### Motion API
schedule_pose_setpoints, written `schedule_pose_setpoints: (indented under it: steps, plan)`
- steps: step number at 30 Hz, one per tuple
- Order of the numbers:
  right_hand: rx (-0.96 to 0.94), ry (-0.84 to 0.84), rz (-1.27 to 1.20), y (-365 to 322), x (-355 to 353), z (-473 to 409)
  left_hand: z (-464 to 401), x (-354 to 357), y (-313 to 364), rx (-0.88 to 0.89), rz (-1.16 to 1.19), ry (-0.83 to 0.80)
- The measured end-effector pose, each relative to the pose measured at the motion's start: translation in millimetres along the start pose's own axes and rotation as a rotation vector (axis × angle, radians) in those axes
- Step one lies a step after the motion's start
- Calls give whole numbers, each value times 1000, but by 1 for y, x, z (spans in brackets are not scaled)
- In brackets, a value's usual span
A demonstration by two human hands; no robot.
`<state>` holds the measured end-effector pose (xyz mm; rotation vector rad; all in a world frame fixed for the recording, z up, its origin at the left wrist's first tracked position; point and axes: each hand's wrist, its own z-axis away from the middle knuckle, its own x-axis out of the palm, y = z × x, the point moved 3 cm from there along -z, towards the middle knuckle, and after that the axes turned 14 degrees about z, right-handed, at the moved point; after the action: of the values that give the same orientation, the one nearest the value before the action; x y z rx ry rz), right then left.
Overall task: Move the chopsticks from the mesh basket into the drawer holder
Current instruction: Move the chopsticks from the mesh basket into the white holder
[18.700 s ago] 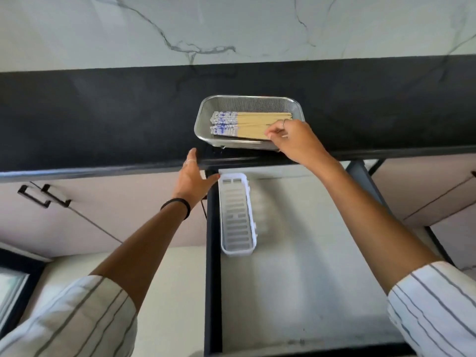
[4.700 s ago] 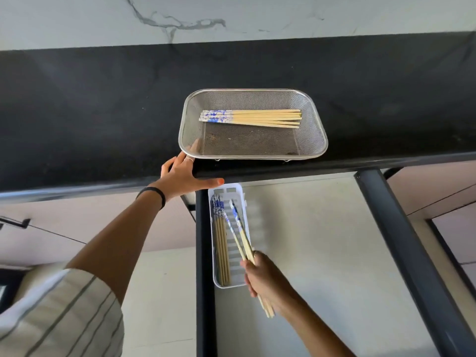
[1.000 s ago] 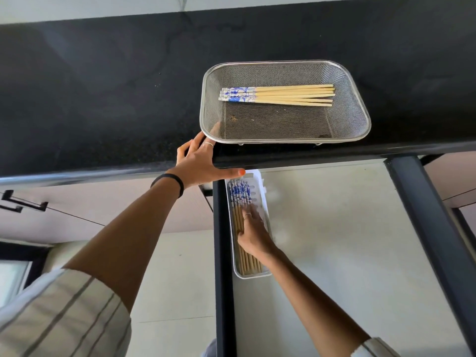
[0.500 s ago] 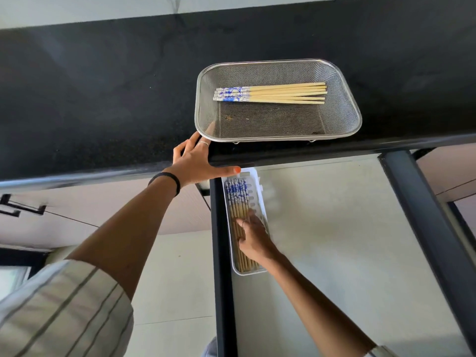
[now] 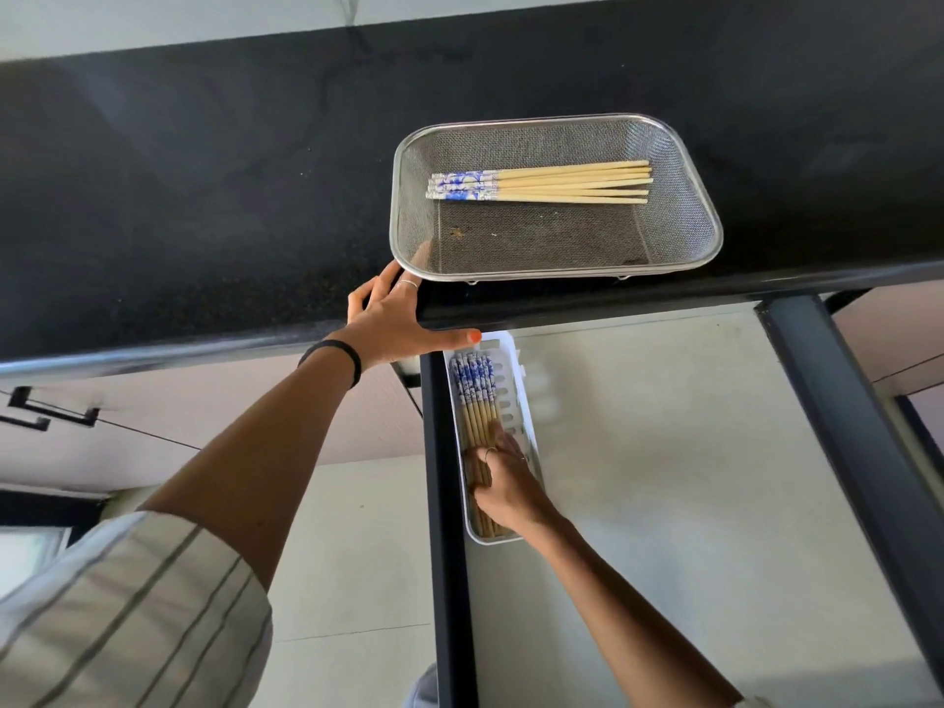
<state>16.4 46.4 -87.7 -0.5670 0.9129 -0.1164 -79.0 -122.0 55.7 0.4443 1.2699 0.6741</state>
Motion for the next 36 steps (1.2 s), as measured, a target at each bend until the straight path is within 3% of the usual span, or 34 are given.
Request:
schedule_pose_setpoints:
  steps: [12, 19, 30, 33, 36]
  plan:
    - [91, 106, -151, -1, -10, 2, -4, 3, -8, -3, 25, 15]
    - [62, 108, -83, -12, -30, 14, -6, 3, -8, 1, 9, 15]
    - [-380, 502, -369, -78, -201, 80, -9, 3, -11, 12, -5, 41]
    - [-350, 629, -291, -76, -249, 67, -8, 4, -11, 26, -9, 18]
    - [-160, 633, 22, -65, -283, 26, -8, 3, -9, 33, 1, 11]
